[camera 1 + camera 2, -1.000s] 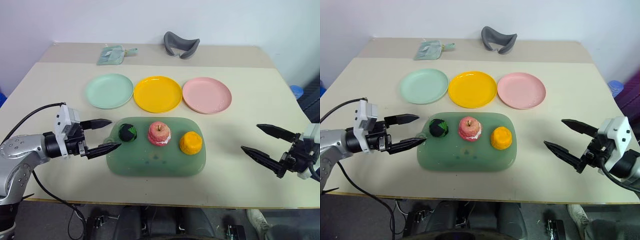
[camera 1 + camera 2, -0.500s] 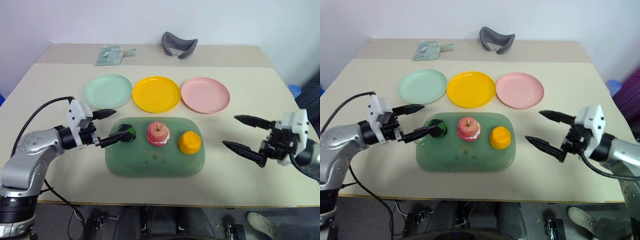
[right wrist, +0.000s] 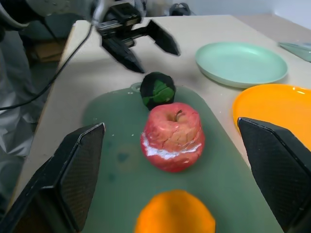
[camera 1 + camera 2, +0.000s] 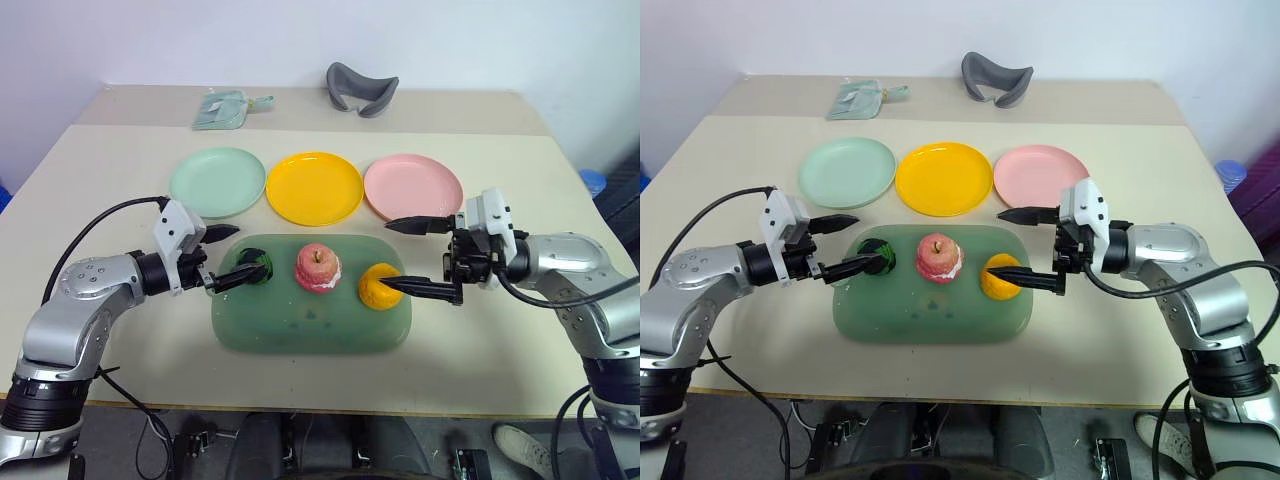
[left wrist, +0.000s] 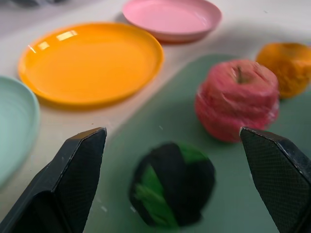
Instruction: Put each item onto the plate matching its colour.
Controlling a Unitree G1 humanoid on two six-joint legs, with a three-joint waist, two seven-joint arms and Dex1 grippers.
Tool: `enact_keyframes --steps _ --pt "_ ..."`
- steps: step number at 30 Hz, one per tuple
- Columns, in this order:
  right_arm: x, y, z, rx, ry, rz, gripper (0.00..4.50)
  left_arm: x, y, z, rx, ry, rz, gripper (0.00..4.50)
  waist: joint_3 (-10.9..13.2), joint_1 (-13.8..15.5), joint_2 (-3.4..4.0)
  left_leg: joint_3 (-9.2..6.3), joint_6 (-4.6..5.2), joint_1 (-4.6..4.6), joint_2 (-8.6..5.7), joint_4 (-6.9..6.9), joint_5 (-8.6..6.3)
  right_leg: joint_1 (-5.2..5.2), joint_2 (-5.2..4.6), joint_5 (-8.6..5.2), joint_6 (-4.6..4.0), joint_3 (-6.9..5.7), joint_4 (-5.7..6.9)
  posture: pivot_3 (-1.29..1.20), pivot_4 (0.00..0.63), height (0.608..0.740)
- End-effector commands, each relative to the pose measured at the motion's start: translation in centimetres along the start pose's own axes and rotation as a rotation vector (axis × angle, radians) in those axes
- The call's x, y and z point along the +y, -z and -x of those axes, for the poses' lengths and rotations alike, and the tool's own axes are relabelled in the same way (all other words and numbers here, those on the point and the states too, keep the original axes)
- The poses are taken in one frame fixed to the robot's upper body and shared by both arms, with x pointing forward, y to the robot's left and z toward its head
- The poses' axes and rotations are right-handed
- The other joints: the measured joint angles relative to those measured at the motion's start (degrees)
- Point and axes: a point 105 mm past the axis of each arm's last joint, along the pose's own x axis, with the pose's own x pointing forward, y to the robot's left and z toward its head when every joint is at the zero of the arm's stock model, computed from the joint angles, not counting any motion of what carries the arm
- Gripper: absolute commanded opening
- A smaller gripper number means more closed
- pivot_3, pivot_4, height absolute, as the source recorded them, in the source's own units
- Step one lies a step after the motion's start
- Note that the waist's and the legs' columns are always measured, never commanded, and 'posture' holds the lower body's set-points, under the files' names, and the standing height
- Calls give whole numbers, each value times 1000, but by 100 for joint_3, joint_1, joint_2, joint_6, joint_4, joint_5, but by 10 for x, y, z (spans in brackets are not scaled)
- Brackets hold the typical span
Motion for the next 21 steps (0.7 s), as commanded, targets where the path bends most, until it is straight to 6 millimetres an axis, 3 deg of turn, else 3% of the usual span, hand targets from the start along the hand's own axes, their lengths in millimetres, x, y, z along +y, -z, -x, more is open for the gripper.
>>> enact_keyframes --steps 1,19,21 --pt "-5 -5 -1 -11 16 43 4462 -3 2 -2 46 3 -38 4500 0 2 0 0 0 0 0 0 0 0 0 0 0 0 0 0 150 740" --pt "-12 -5 -10 -22 44 107 4462 0 25 -19 112 -36 -49 4500 0 -10 0 5 -1 0 0 -2 1 -3 0 0 0 0 1 0 150 740" --pt "-12 -5 -10 -24 47 110 4500 1 25 -22 105 -45 -51 3970 0 -8 0 5 -1 0 0 -2 0 -3 0 0 0 0 1 0 150 740"
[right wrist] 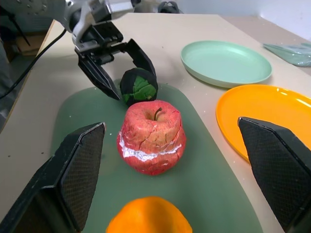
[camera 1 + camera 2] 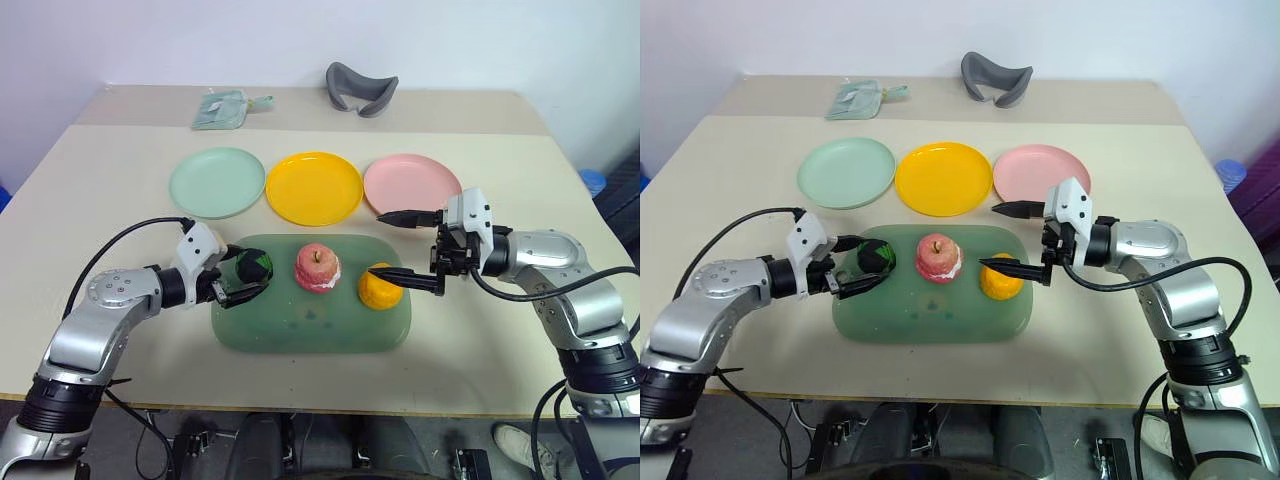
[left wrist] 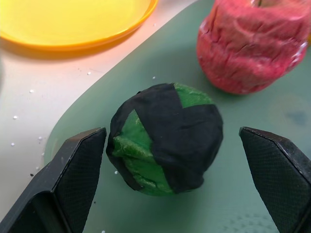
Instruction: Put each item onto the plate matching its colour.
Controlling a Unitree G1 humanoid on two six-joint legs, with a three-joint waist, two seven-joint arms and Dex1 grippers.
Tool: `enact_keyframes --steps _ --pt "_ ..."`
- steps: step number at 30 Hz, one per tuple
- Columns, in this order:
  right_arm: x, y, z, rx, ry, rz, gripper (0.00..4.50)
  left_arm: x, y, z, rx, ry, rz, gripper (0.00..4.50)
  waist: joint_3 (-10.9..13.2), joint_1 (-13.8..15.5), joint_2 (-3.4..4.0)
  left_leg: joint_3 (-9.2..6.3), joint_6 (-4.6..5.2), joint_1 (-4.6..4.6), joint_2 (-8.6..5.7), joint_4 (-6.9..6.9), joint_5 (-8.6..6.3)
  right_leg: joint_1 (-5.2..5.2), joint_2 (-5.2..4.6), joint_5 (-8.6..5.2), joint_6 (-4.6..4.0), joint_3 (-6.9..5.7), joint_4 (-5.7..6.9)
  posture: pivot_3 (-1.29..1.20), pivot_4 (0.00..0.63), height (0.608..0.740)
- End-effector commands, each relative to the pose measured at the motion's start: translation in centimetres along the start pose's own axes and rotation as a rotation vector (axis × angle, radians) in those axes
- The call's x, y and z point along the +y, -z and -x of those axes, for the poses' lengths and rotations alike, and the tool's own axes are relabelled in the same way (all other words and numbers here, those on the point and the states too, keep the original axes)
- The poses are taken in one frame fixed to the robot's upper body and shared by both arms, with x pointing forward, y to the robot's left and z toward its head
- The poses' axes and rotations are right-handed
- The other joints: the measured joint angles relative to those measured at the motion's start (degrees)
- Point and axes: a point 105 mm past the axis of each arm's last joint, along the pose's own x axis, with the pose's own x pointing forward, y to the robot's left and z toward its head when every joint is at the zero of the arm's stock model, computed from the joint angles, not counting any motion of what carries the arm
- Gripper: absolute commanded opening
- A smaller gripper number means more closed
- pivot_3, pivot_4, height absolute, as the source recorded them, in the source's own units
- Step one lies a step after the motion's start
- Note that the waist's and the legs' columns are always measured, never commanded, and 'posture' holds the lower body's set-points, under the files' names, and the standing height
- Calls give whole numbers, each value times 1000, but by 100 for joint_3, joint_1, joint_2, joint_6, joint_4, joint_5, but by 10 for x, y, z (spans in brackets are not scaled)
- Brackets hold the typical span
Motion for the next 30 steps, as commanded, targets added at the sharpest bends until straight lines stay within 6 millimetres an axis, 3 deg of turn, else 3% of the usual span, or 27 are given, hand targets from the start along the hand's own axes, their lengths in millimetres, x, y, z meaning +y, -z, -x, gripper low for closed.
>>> enact_keyframes --steps 1,4,11,19,25,30 --pt "-4 -10 1 -27 11 51 4500 4 -8 -3 -31 -28 -36 3634 0 5 0 0 0 0 0 0 0 0 0 0 0 0 0 0 150 740" --pt "-4 -10 3 -27 20 52 4500 7 -9 -6 -47 -54 -36 2272 0 1 0 -1 0 0 0 0 0 0 0 0 0 0 0 0 150 740" --pt "-4 -10 2 -33 35 56 4500 28 -25 -4 -127 -175 -6 2272 0 12 0 -1 0 0 1 0 0 1 0 0 0 0 0 0 150 740" --pt "-14 -17 -1 -60 84 91 4500 112 -69 -12 -265 -630 165 2272 6 32 -10 -1 1 -1 -2 9 1 6 1 1 2 -4 2 0 150 740" --pt "-20 -19 -1 -67 123 101 4500 143 -62 -20 -233 -817 233 2272 6 -13 -11 4 -2 -1 -2 -1 2 0 3 1 3 -4 0 0 150 740" --pt "-40 -18 -4 -62 274 114 4500 146 -52 -35 -221 -849 268 2272 10 5 -18 17 -3 -4 -2 3 3 0 1 1 3 -5 0 0 150 740"
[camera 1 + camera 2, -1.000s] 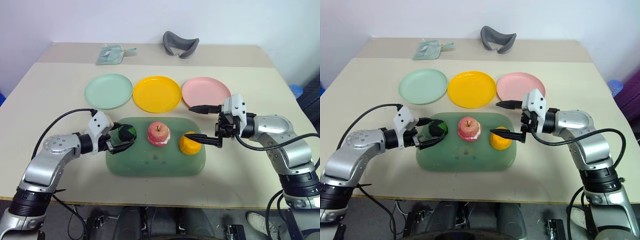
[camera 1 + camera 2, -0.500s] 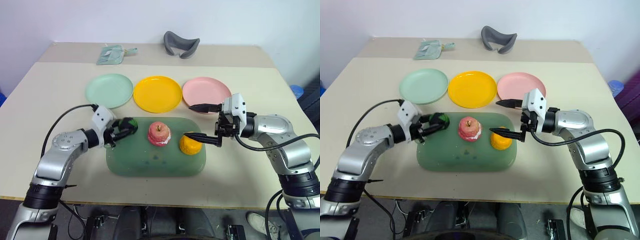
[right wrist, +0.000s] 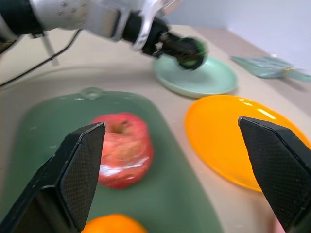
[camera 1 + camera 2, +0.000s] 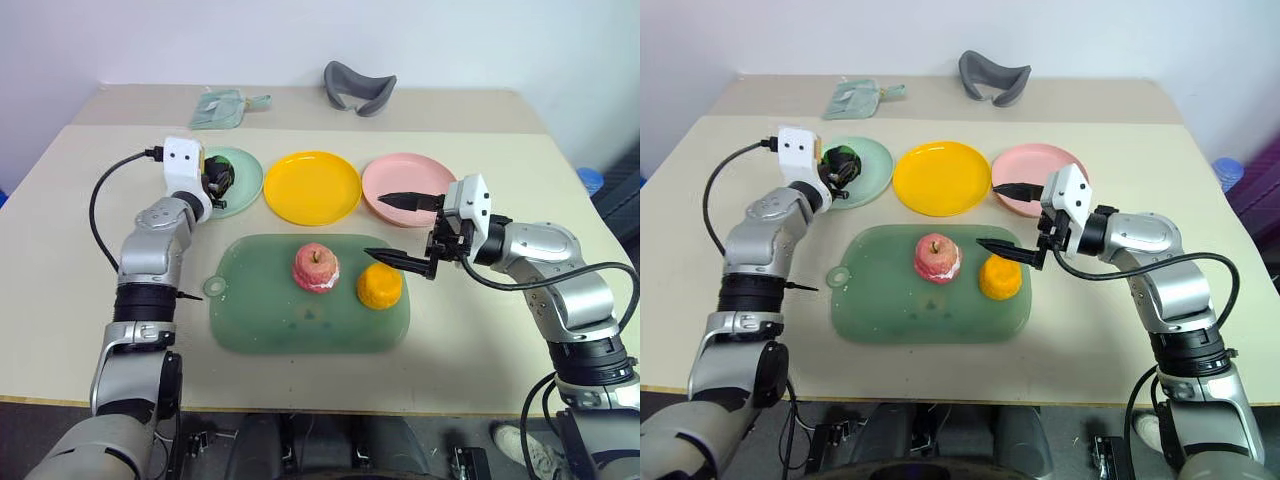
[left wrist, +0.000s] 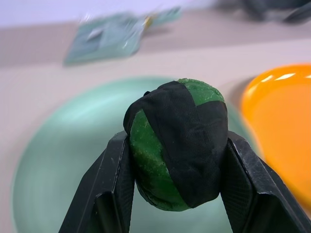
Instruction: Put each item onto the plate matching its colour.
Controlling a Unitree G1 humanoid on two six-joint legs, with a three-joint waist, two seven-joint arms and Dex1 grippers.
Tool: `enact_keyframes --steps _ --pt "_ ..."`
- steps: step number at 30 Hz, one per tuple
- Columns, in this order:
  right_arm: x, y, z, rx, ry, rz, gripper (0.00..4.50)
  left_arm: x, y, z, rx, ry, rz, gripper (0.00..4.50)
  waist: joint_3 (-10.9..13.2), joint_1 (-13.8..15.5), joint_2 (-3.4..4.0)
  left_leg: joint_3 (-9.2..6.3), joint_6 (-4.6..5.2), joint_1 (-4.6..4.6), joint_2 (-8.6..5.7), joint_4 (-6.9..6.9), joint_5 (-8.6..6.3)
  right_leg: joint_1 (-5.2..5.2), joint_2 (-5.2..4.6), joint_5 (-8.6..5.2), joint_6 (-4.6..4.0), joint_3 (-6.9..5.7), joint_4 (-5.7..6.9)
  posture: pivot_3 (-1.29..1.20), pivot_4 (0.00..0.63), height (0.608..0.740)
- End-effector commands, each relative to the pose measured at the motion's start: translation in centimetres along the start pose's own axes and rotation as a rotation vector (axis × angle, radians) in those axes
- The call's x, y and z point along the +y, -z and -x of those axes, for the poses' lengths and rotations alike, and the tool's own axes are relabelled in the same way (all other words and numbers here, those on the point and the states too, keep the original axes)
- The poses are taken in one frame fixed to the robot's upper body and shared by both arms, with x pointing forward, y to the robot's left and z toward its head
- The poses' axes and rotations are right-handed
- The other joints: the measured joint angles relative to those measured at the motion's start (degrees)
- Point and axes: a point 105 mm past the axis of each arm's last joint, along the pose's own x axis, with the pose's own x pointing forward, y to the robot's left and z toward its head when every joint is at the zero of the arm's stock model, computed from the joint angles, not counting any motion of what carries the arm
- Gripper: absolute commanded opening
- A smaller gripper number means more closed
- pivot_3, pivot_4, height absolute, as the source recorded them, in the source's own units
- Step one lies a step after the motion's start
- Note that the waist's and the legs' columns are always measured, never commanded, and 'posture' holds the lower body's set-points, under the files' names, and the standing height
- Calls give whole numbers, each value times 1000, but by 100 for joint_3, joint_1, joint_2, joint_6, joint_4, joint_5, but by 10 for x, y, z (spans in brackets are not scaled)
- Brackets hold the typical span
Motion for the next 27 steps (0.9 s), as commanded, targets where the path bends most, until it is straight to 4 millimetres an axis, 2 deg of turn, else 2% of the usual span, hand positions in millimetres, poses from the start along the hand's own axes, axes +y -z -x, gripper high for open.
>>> enact_keyframes --steps 1,7,17,20,22,23,27 --pt "-14 -16 -2 -49 97 43 4500 4 -18 -2 -75 -34 -13 2272 0 -5 0 0 0 -1 0 0 0 -1 0 0 0 0 0 0 150 740" --pt "-12 -25 -9 -104 129 24 4500 11 -11 -1 -66 -63 -11 2272 0 -9 0 0 -2 -6 1 -2 1 -8 1 0 0 -1 1 0 150 740" --pt "-10 -42 -22 -215 122 2 4500 27 -11 -1 -75 -147 15 2272 0 -10 0 0 -4 -6 1 -2 2 -8 2 0 0 -2 2 0 150 740" --pt "-9 -43 -25 -226 115 4 4500 28 -9 0 -73 -150 30 3154 0 -2 0 0 -4 -8 1 -1 2 -8 1 0 0 -3 2 0 150 740" --pt "-9 -44 -25 -228 113 6 4500 28 -10 1 -75 -152 33 4129 0 -9 0 0 -4 -8 0 -1 2 -8 1 0 0 -3 2 0 150 740" --pt "-9 -44 -26 -229 112 8 4500 28 -12 1 -81 -151 38 4419 0 -12 0 0 -4 -8 1 -1 2 -9 1 0 0 -3 2 0 150 740" --pt "-10 -44 -25 -225 111 12 4500 21 -26 4 -169 -83 111 4419 0 -15 0 0 -4 -8 1 -1 2 -9 1 0 0 -3 2 0 150 740"
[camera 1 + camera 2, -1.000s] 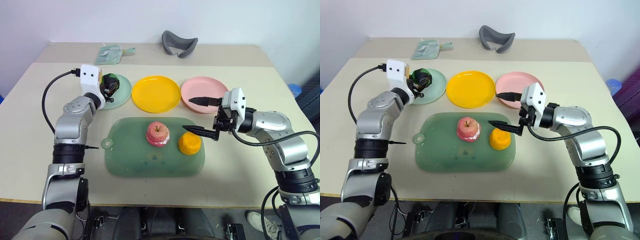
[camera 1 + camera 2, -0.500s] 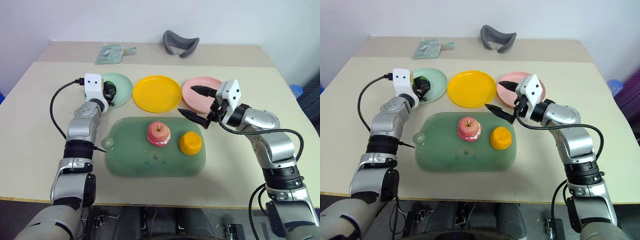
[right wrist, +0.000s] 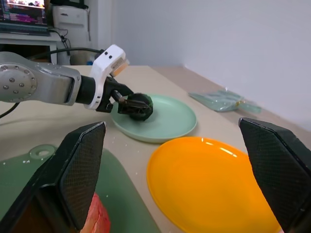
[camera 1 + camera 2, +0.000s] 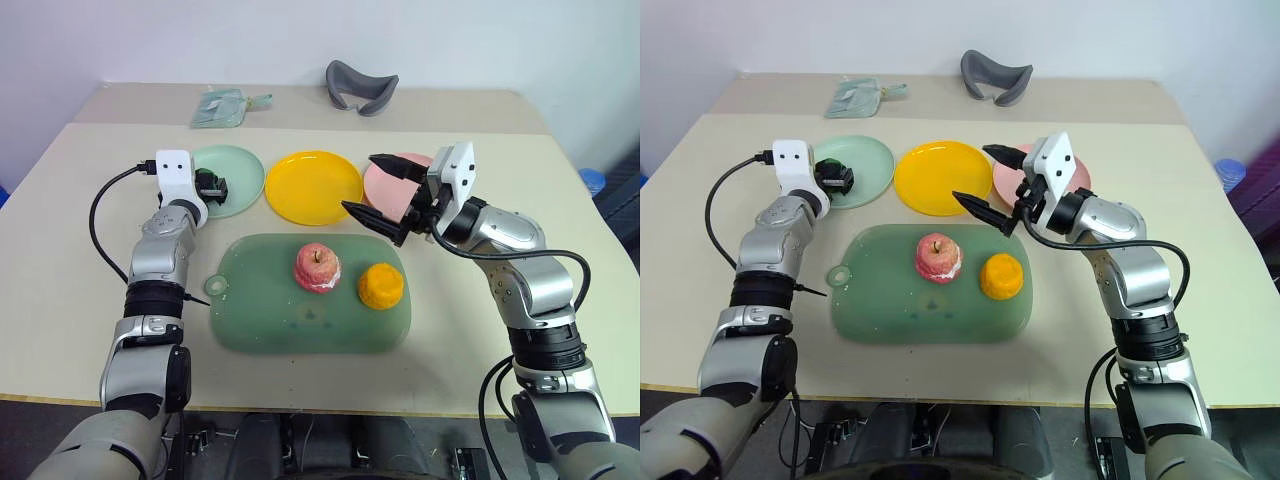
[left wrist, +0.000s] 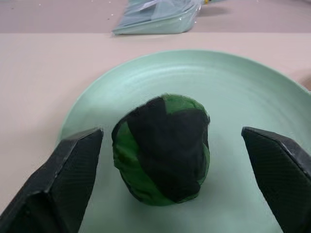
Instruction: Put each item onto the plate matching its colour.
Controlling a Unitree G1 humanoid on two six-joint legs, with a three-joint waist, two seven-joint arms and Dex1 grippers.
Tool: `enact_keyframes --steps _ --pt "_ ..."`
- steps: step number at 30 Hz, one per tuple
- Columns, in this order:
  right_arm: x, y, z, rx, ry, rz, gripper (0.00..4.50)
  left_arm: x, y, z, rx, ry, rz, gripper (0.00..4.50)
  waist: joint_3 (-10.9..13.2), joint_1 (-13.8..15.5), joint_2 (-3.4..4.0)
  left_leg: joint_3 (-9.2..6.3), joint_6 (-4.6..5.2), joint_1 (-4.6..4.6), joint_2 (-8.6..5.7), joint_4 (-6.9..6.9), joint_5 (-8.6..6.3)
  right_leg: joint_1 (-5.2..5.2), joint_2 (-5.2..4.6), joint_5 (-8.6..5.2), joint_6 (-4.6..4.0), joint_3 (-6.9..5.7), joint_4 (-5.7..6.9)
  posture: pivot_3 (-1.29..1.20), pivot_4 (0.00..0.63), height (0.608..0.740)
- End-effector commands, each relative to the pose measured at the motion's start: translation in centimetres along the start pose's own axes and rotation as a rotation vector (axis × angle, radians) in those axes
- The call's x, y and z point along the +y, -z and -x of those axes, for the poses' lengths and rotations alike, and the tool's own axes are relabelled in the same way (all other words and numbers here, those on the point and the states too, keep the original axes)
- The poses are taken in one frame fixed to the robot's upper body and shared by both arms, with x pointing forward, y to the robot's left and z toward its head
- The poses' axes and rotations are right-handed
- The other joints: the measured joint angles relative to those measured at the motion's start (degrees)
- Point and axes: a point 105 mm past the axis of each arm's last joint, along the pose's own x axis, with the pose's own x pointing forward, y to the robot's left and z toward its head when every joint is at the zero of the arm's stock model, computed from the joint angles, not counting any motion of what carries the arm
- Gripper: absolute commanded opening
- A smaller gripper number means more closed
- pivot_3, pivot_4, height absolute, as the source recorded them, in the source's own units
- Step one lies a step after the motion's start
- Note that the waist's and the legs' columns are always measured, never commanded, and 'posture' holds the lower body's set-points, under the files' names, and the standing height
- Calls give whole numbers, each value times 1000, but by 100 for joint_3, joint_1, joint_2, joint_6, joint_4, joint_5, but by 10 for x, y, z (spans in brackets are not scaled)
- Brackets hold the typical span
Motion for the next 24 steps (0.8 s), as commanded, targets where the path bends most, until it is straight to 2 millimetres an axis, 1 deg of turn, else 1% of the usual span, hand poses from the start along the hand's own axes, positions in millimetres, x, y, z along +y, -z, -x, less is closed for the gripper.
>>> enact_keyframes --steps 1,4,6,8,10,11,13,15,16,18,19,21,24 --pt "-2 -17 1 -53 0 48 4500 -9 -43 9 -193 107 94 4419 0 1 0 0 0 0 0 0 0 0 0 0 0 0 0 0 150 740" --pt "0 -15 5 -38 -7 46 4500 -24 -60 28 -286 300 141 4419 0 -3 0 0 0 -1 0 0 0 -1 -1 0 0 0 0 0 150 740" --pt "4 -13 7 -24 -23 34 4500 -34 -64 44 -302 446 132 4419 0 -14 0 0 -1 0 1 0 0 -1 0 0 0 0 1 0 150 740" --pt "8 -11 8 -14 -35 21 4500 -46 -63 62 -284 604 123 4419 0 -27 1 0 -1 1 1 -2 1 -2 0 0 0 0 2 0 150 740" --pt "13 -7 9 5 -57 12 4500 -57 -59 81 -267 741 60 4419 0 -29 1 0 -4 1 3 -3 2 -2 2 0 -1 1 3 0 150 740" --pt "15 -5 9 17 -65 9 4500 -60 -55 87 -249 785 36 4419 0 -29 1 -1 -4 1 3 -3 2 -3 2 0 -1 1 2 0 150 740" --pt "19 3 8 75 -79 0 4500 -61 -43 100 -252 836 -126 4419 0 -25 1 0 -5 2 2 -3 2 -3 1 0 -1 1 3 0 150 740" --pt "24 10 6 130 -107 -3 4500 -62 -39 113 -332 905 -232 4419 -1 -14 3 0 -5 3 2 -3 2 -1 1 0 -1 2 3 0 150 740" --pt "27 14 4 155 -116 -19 4500 -60 -31 120 -301 974 -256 4419 -1 -11 2 0 -5 2 2 -3 2 -2 0 -1 -1 1 3 0 150 740" --pt "30 20 0 208 -120 -36 4500 -55 -23 132 -238 1095 -259 4419 -1 -21 3 1 -5 2 3 -3 2 -4 1 -1 -3 1 3 0 150 740" --pt "33 21 -3 224 -128 -44 4500 -52 -24 137 -219 1144 -236 4419 0 -22 2 2 -5 1 3 -4 2 -7 1 -1 -3 1 3 0 150 740" --pt "37 24 -7 263 -149 -71 4500 -49 -23 147 -196 1216 -238 4419 0 -18 3 2 -5 -2 4 -4 2 -9 0 -1 -3 1 4 0 150 740" --pt "45 30 -10 317 -197 -96 4500 -46 -14 163 -141 1315 -267 4419 0 -22 3 1 -4 -3 4 -4 2 -10 -1 -1 -3 2 2 0 150 740"
